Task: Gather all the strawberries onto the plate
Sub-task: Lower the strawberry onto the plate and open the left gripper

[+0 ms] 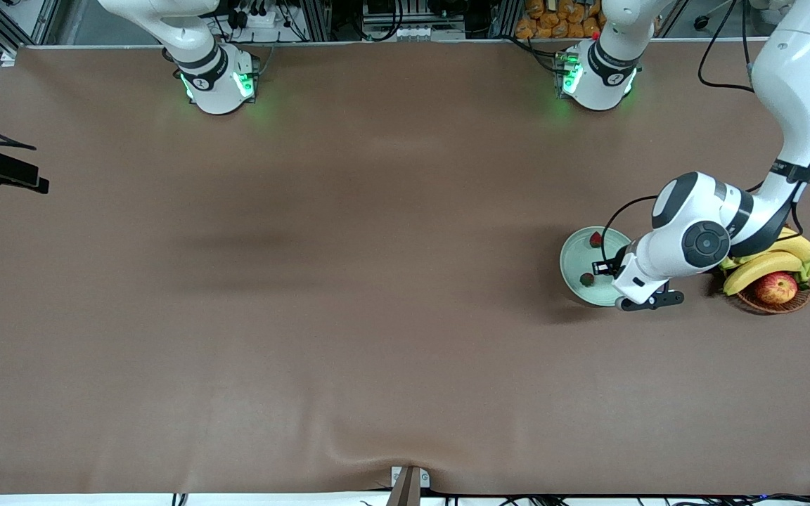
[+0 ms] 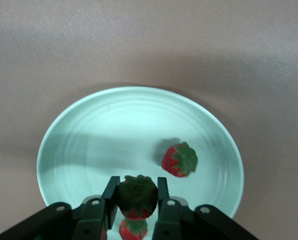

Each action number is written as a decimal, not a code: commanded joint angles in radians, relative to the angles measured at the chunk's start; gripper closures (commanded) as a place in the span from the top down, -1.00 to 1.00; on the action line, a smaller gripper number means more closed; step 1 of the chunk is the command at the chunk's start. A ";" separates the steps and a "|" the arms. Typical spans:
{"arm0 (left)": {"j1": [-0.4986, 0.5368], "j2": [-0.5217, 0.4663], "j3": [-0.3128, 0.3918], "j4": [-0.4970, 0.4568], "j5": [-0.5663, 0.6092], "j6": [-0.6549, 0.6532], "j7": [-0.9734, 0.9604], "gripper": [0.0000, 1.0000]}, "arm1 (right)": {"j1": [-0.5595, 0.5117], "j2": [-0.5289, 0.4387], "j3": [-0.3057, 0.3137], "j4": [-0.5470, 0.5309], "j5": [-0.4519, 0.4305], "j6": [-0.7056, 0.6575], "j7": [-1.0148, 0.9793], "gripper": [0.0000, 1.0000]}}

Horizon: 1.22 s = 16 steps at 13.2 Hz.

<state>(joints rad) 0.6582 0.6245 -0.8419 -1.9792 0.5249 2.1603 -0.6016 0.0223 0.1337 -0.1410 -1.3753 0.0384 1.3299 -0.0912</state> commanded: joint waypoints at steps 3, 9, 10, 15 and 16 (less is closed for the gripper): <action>0.031 -0.121 -0.057 0.031 0.011 -0.048 0.002 1.00 | 0.001 -0.020 -0.006 0.001 -0.017 -0.008 0.002 1.00; 0.035 -0.157 -0.247 0.368 -0.054 -0.436 0.005 1.00 | 0.002 -0.019 -0.012 0.001 -0.015 -0.014 0.004 1.00; 0.035 -0.158 -0.272 0.397 -0.063 -0.476 0.006 1.00 | 0.001 -0.019 -0.014 0.001 -0.015 -0.014 0.004 1.00; 0.035 -0.160 -0.336 0.571 -0.065 -0.643 0.019 1.00 | 0.005 -0.017 -0.008 0.001 -0.008 -0.014 0.017 1.00; 0.037 -0.160 -0.345 0.595 -0.066 -0.645 0.020 1.00 | 0.005 -0.017 -0.006 0.001 -0.012 -0.012 0.016 1.00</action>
<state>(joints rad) 0.6900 0.4535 -1.1650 -1.4435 0.4689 1.5525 -0.5988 0.0226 0.1288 -0.1505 -1.3732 0.0334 1.3262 -0.0906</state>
